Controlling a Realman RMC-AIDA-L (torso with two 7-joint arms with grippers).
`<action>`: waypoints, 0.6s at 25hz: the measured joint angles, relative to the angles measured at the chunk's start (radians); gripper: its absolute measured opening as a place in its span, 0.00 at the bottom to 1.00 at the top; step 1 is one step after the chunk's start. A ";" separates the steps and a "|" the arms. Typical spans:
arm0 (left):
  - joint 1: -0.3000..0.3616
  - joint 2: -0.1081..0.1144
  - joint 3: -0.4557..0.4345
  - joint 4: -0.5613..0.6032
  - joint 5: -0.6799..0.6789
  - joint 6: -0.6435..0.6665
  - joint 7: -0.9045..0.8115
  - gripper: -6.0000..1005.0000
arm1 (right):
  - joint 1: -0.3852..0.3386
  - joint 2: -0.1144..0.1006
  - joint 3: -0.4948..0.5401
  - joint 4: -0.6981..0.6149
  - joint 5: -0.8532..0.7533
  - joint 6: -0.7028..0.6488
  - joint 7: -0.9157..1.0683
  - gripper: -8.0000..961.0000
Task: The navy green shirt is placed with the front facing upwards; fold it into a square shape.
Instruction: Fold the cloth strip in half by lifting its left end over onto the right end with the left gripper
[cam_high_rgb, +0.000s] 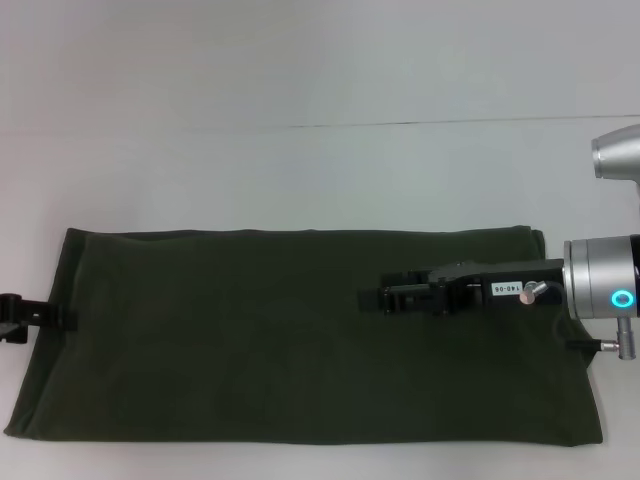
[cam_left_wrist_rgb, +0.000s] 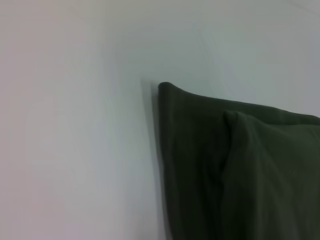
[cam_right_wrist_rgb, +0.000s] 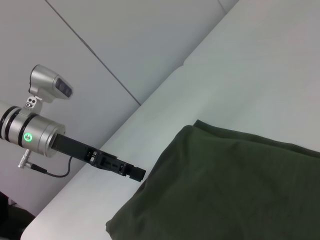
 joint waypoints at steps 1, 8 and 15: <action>-0.001 0.000 0.003 0.000 0.000 0.000 -0.001 0.89 | 0.000 0.000 0.000 0.000 0.000 0.000 0.000 0.80; -0.003 -0.001 0.009 0.000 0.000 -0.010 -0.012 0.89 | 0.000 0.002 0.000 0.000 -0.002 0.001 0.000 0.80; -0.006 -0.002 0.010 -0.023 0.000 -0.019 -0.020 0.89 | 0.000 0.002 0.000 0.000 -0.003 0.000 0.000 0.80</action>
